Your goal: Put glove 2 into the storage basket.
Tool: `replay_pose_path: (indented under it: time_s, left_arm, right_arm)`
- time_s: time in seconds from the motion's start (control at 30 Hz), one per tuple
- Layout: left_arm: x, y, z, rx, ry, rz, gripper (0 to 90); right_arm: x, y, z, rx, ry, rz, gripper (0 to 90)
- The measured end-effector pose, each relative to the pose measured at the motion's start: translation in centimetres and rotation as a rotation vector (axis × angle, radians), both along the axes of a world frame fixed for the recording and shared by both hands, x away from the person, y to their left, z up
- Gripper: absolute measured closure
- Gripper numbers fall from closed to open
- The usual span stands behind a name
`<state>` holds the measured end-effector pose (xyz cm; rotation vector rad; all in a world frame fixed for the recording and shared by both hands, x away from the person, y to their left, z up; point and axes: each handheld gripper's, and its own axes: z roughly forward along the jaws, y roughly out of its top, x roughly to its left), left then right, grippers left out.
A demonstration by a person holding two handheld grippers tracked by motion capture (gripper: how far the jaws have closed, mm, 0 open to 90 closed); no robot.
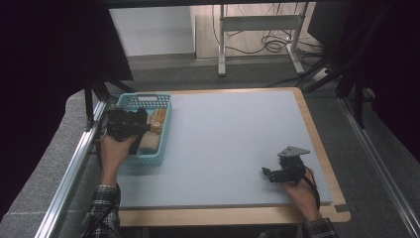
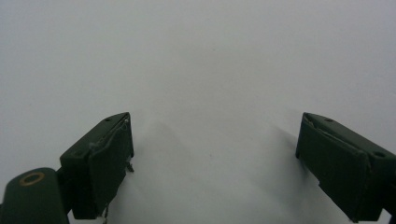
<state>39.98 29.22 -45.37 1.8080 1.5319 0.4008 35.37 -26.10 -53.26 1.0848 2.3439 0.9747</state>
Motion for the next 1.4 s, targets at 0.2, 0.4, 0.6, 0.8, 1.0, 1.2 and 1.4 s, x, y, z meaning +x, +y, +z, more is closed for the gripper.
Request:
replay_pose_path:
  time_s: [0.2, 0.4, 0.6, 0.8, 1.0, 1.2, 1.4]
  left_arm:
    - [-0.9, -0.3, 0.4, -0.006, -0.025, -0.039, 2.7]
    - [-1.5, -0.8, 0.6, 0.003, -0.04, -0.063, 1.9]
    - [-2.4, -1.7, 0.9, 0.026, -0.067, -0.098, 0.5]
    - [-2.9, -2.4, 1.1, 0.031, -0.084, -0.119, 0.3]
    - [-3.7, -4.2, 1.2, 0.043, -0.107, -0.162, 0.3]
    - [-4.2, -6.1, 1.1, 0.056, -0.125, -0.212, 0.1]
    - [-4.9, -8.5, 0.9, 0.053, -0.143, -0.271, 0.0]
  right_arm:
    - [0.0, 0.0, 0.0, 0.0, 0.0, 0.0, 10.6]
    - [0.0, 0.0, 0.0, 0.0, 0.0, 0.0, 10.6]
    - [0.0, 0.0, 0.0, 0.0, 0.0, 0.0, 10.6]
    - [0.0, 0.0, 0.0, -0.001, -0.001, 0.0, 10.6]
    - [0.0, 0.0, 0.0, -0.002, -0.001, 0.0, 10.6]
    - [0.0, 0.0, 0.0, -0.003, -0.002, 0.0, 10.6]
    - [0.0, 0.0, 0.0, -0.004, -0.002, 0.001, 10.6]
